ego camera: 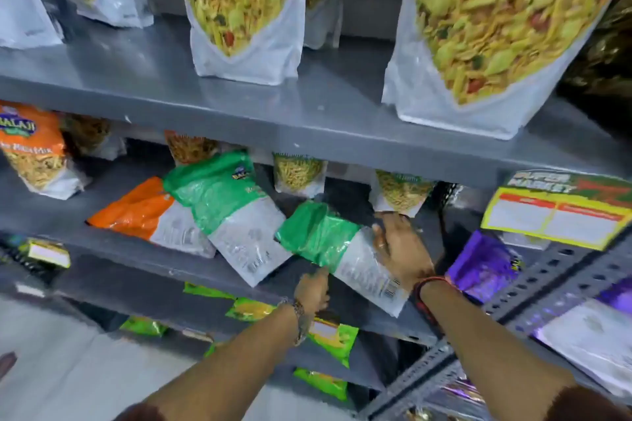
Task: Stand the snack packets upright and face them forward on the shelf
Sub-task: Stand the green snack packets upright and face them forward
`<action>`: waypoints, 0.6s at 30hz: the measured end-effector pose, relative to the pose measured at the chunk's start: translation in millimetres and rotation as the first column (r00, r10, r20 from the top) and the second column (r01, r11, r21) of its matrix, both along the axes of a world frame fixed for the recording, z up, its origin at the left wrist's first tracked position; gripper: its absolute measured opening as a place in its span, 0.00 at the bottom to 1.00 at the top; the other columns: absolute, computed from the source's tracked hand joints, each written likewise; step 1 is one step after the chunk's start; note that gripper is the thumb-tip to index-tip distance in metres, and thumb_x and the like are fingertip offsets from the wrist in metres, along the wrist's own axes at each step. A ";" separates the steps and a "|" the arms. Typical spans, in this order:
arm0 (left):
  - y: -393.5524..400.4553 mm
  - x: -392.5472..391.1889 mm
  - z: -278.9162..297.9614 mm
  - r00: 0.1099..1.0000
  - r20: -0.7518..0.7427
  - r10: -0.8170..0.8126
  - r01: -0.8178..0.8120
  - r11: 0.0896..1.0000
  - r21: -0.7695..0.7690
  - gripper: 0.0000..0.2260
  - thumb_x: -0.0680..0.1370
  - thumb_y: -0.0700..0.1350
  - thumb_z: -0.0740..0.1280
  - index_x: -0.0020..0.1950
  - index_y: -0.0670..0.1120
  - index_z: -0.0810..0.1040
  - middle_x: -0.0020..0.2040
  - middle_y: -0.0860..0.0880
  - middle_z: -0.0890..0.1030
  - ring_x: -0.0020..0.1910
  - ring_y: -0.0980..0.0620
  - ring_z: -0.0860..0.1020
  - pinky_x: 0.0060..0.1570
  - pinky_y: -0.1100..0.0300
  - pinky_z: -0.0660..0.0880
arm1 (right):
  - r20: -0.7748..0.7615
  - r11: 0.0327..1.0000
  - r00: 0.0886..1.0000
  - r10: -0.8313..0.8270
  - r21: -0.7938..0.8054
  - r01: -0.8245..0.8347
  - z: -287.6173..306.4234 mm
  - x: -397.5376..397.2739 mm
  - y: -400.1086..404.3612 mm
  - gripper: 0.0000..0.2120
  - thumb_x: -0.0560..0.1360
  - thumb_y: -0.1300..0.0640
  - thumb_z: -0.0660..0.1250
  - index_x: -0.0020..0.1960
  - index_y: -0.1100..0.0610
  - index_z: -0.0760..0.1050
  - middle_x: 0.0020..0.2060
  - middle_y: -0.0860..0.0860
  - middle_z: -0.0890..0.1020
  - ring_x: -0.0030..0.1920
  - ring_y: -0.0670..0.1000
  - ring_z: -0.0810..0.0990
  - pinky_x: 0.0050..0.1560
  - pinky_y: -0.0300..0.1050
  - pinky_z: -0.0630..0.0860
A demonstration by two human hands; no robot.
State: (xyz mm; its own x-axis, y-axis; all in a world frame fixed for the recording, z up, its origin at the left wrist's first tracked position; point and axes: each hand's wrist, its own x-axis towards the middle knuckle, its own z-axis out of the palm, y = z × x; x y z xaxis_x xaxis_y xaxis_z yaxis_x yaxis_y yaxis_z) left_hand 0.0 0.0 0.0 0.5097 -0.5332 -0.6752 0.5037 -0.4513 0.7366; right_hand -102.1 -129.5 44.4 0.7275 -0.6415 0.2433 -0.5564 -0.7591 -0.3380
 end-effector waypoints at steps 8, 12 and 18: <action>-20.4 15.9 -20.5 0.966 -0.099 0.238 -0.246 0.967 -0.069 0.10 0.77 0.46 0.64 0.42 0.40 0.73 0.36 0.45 0.75 0.35 0.50 0.74 0.38 0.58 0.74 | -0.317 0.723 0.930 -0.186 0.597 0.348 -15.7 38.0 -55.1 0.28 0.79 0.44 0.46 0.58 0.65 0.74 0.53 0.65 0.78 0.56 0.57 0.77 0.56 0.47 0.71; -16.5 20.7 -24.1 0.967 -0.114 0.227 -0.239 0.965 -0.107 0.09 0.77 0.46 0.64 0.44 0.39 0.74 0.38 0.44 0.76 0.36 0.50 0.76 0.43 0.57 0.77 | -0.285 0.620 0.936 -0.207 0.702 0.351 -27.2 42.0 -73.0 0.16 0.78 0.52 0.54 0.41 0.60 0.74 0.38 0.55 0.74 0.31 0.47 0.74 0.32 0.38 0.68; -14.4 24.2 -23.9 0.958 -0.110 0.265 -0.283 0.935 -0.213 0.10 0.77 0.44 0.64 0.37 0.44 0.69 0.46 0.39 0.77 0.39 0.47 0.77 0.31 0.63 0.81 | -0.171 0.420 0.871 -0.461 0.822 0.384 -43.0 24.5 -74.8 0.04 0.72 0.64 0.63 0.42 0.63 0.76 0.37 0.58 0.78 0.35 0.54 0.75 0.36 0.43 0.70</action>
